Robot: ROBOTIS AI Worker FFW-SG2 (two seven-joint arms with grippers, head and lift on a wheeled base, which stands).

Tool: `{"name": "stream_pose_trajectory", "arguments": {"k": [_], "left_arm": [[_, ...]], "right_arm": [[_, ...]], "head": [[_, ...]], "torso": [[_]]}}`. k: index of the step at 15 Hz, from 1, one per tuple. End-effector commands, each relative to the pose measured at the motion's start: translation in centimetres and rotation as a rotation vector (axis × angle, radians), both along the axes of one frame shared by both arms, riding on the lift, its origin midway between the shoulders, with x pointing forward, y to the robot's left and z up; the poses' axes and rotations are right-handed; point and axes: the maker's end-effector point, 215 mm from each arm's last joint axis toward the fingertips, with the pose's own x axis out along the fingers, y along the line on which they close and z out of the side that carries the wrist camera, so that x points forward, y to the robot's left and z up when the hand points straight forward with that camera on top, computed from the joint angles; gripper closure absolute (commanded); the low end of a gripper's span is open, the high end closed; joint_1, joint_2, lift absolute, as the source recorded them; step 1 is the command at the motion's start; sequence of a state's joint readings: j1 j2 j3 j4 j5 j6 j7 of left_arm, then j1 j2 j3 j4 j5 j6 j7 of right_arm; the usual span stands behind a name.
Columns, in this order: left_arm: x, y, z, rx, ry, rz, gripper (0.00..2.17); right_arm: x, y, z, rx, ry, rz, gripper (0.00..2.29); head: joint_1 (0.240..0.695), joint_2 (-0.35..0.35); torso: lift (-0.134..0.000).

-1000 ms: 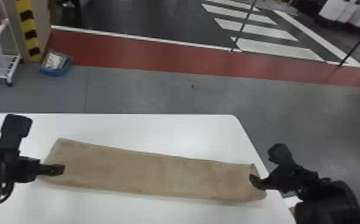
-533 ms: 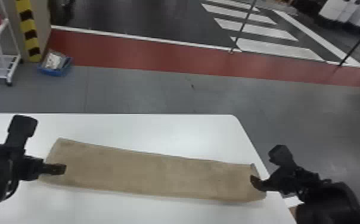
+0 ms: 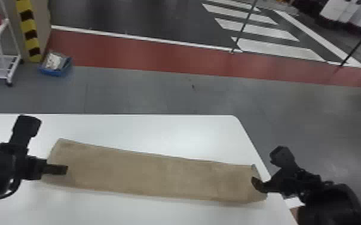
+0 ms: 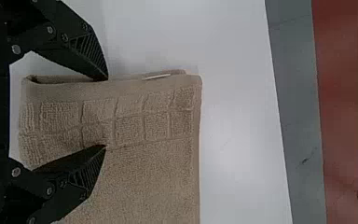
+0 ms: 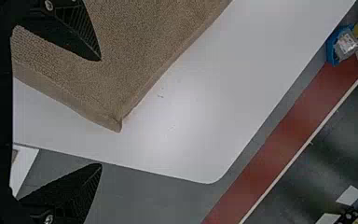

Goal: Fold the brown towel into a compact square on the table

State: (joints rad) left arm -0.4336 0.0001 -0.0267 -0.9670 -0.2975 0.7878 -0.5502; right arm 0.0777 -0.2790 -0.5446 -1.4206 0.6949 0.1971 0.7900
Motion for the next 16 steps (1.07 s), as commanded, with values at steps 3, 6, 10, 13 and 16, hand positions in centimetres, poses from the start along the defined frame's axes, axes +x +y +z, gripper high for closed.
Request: {"name": "stream_pose_trajectory", "arguments": {"k": [3,6,10,13,16], "left_arm": [[-1.1,-0.8,-0.3,-0.032,0.048,-0.015,1.68],[-2.0,-0.4,0.3,-0.031,0.056,0.011,2.12],[-3.0,2.3,3.6,-0.095,0.056,0.109,2.12],[-3.3,7.8,4.9,-0.094,0.047,0.208,2.12],[-2.8,13.2,6.7,-0.048,0.023,0.286,2.12]], "right_arm": [[-0.2,-0.1,-0.1,0.001,0.002,-0.003,0.07],[-0.5,-0.3,-0.1,0.000,0.004,-0.008,0.07],[-0.6,-0.5,0.0,0.002,0.001,-0.012,0.07],[-0.5,-0.3,0.0,0.003,0.000,-0.005,0.07],[-0.3,0.1,-0.1,0.005,-0.001,0.002,0.07]], "head": [[0.695,-0.350],[0.695,-0.350],[0.695,-0.350],[0.695,-0.350],[0.695,-0.342]], "torso": [[0.000],[0.000],[0.000],[0.000],[0.000]]}}
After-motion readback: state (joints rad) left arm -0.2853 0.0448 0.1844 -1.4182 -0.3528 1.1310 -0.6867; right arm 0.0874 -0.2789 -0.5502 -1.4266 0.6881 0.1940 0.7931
